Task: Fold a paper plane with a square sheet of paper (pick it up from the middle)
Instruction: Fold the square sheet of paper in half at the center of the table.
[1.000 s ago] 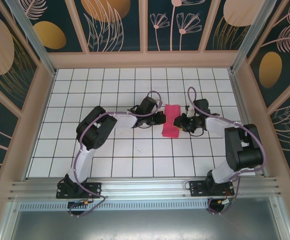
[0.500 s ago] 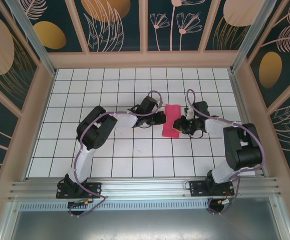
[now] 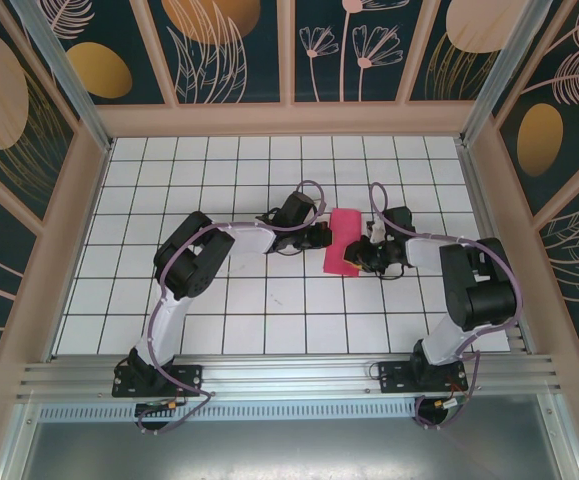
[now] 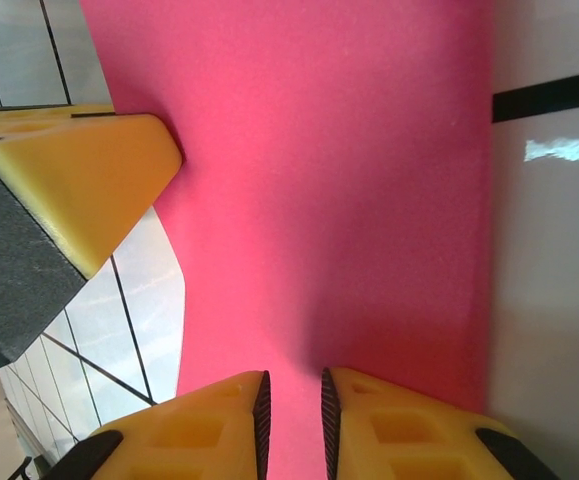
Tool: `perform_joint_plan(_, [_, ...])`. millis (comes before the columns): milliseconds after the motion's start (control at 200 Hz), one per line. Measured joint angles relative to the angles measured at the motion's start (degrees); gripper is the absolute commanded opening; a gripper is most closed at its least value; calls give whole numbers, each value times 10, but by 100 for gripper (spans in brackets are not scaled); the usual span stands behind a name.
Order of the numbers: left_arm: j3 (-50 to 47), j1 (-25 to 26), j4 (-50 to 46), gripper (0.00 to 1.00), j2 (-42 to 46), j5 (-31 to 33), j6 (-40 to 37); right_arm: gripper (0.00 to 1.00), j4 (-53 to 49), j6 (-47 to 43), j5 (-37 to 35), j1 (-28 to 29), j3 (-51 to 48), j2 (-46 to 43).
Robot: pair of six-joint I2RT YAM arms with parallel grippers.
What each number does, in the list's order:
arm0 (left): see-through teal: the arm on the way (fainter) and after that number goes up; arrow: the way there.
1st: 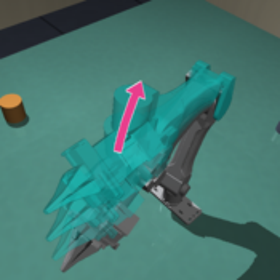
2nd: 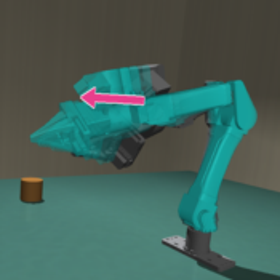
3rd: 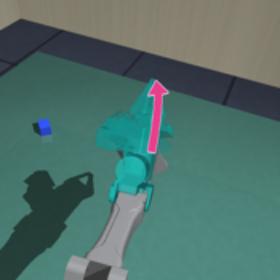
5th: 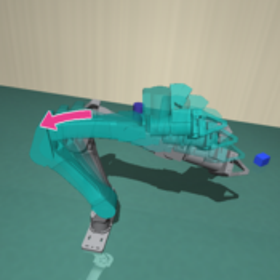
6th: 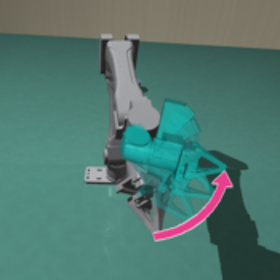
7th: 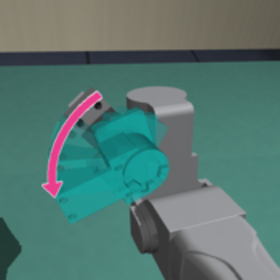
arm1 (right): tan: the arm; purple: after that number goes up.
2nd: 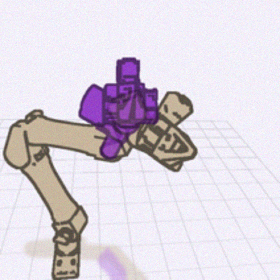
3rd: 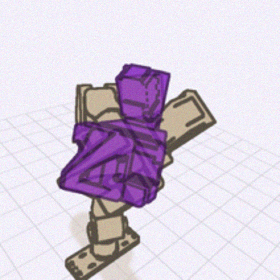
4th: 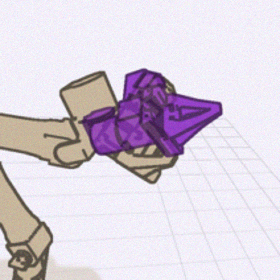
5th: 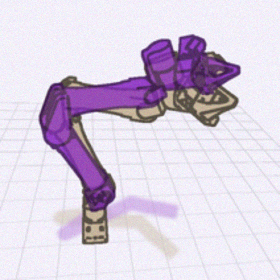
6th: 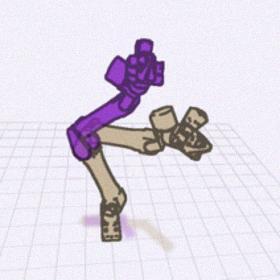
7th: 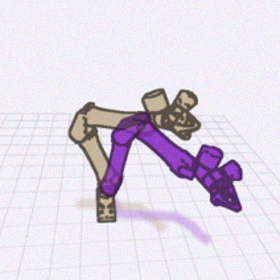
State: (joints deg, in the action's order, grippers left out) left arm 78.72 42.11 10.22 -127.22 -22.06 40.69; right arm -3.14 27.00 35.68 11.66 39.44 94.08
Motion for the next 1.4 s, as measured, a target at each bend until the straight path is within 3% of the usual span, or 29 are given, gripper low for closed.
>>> perform_joint_plan(325, [5, 0, -9, 4, -1, 0, -2, 23, -7, -1, 19, -4, -17, -61])
perform_joint_plan(535, [5, 0, -9, 4, -1, 0, -2, 24, -2, 1, 26, -4, -65, -47])
perform_joint_plan(811, [9, 0, -15, 4, -2, 0, -2, 25, -10, -2, 29, -7, -57, -42])
perform_joint_plan(1046, [10, 0, -17, 5, -3, 0, -7, 26, -37, -2, 19, -14, -39, -89])
perform_joint_plan(1396, [12, 0, -19, 5, -3, 0, -7, 26, -29, -2, 1, -19, -36, -35])
